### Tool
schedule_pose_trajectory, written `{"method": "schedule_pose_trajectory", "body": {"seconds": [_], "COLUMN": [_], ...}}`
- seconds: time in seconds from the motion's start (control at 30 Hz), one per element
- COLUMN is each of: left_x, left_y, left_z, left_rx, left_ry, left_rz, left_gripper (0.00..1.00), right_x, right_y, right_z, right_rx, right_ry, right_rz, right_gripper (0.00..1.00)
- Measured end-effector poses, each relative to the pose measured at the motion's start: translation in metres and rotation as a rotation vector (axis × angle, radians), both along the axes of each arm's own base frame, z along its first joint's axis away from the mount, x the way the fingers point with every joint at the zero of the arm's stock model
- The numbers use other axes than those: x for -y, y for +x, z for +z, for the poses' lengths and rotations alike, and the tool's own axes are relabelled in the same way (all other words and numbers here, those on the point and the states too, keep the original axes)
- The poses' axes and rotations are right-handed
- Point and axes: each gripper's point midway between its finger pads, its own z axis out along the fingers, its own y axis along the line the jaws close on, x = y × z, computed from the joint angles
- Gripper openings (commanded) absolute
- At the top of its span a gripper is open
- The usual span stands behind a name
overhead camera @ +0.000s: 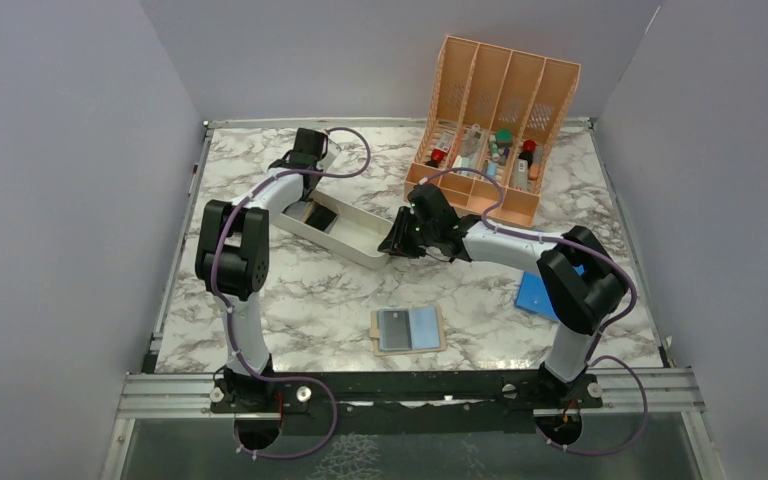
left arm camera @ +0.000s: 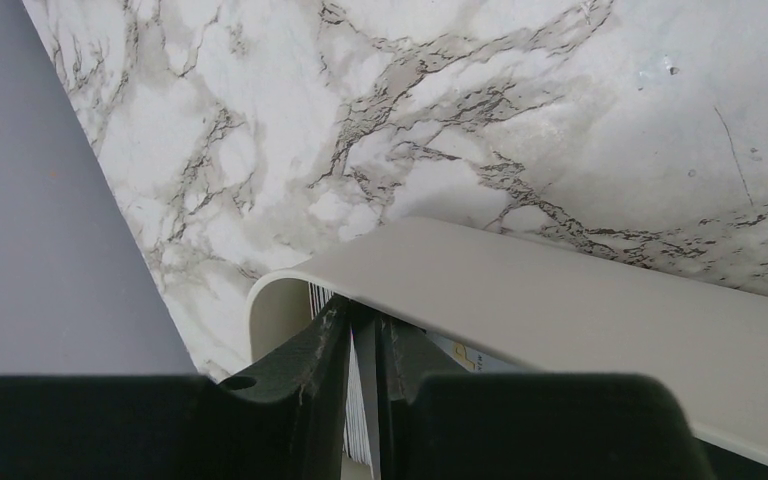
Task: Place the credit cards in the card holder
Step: Pick up the credit card from the storage box.
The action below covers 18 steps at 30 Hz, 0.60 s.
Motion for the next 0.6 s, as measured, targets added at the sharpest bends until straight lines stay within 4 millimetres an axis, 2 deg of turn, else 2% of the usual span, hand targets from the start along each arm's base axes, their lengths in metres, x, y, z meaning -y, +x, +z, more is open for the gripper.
{"method": "schedule_pose_trajectory", "body": {"seconds": [0.23, 0.4, 0.6], "left_x": [0.001, 0.003, 0.012], "left_y": [0.004, 0.003, -0.002], "left_z": [0.010, 0.014, 0.014], "left_rx": [0.005, -0.006, -0.041], "left_ry": [-0.001, -0.006, -0.042], "left_rz": [-0.003, -0.012, -0.025], "left_gripper": [0.12, 0.00, 0.00], "right_x": [0.000, -0.001, -0.003], "right_y": [0.000, 0.000, 0.002], "right_z": [0.000, -0.001, -0.001], "right_rx": [-0.001, -0.002, -0.007], "right_ry": [-0.001, 0.000, 0.008], "right_rz": [0.000, 0.000, -0.002], "right_gripper": [0.32, 0.32, 0.31]}}
